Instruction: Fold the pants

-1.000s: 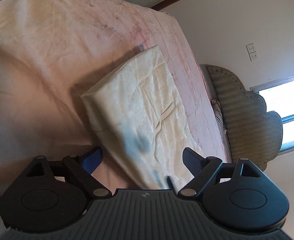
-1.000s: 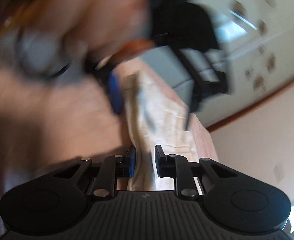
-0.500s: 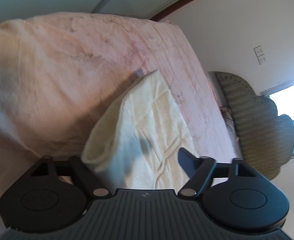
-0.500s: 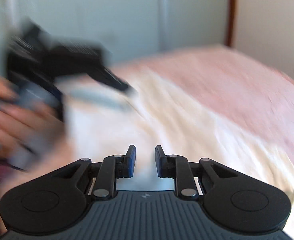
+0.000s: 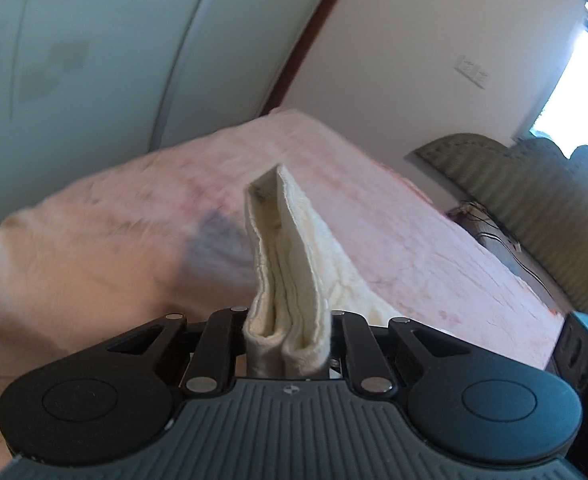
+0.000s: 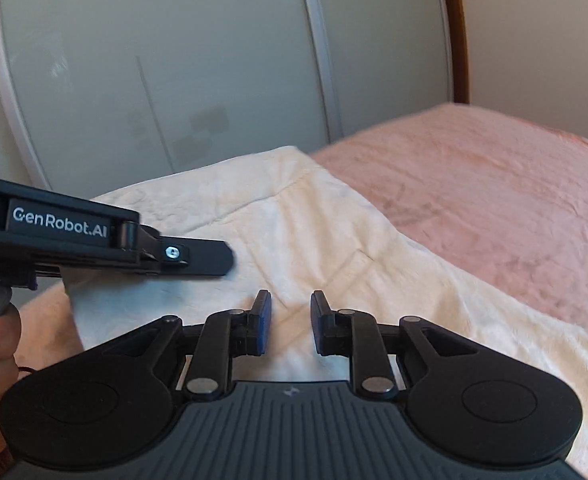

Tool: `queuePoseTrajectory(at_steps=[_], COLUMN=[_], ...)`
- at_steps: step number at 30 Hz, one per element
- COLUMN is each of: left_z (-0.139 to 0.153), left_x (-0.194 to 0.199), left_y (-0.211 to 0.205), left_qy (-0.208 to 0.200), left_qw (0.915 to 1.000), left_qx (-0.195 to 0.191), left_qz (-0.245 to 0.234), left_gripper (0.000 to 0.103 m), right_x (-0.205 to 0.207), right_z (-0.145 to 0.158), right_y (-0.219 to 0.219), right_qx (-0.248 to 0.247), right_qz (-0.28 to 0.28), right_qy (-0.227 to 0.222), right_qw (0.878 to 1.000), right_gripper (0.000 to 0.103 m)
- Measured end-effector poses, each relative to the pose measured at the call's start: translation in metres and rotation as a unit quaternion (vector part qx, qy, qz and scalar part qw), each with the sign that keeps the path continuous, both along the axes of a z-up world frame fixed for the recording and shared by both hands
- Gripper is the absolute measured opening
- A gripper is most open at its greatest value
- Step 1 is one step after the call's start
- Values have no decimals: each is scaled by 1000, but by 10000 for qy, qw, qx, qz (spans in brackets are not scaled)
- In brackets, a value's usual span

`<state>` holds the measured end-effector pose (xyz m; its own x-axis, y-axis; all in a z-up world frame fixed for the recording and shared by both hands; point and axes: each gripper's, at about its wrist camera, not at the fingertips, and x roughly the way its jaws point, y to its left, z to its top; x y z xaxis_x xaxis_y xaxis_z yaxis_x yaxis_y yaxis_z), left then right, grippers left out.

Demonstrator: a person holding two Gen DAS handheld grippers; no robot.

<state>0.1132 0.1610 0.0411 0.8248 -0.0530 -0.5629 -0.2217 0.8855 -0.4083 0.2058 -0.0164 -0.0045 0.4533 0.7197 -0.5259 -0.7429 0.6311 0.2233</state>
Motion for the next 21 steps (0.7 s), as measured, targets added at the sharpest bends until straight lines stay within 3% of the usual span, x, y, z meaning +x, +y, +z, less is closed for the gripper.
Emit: queuePoseTrajectory(at_steps=[3, 9, 21], left_z=[19, 44, 38], left_x=[-7, -12, -13], left_y=[-30, -108, -272], left_qy=[-231, -543, -621], left_qw=[9993, 9930, 9617], left_qx=[80, 217, 682], left_qz=[-274, -1031, -2580], left_gripper=[15, 16, 25], right_x=[-6, -17, -45], right_z=[15, 35, 28], right_y=[-23, -108, -276], right_qx=[198, 926, 1129], right_qz=[-100, -617, -1754], right_qy=[-251, -201, -275], right_qw=[9994, 9936, 9776], right_gripper=[21, 21, 21])
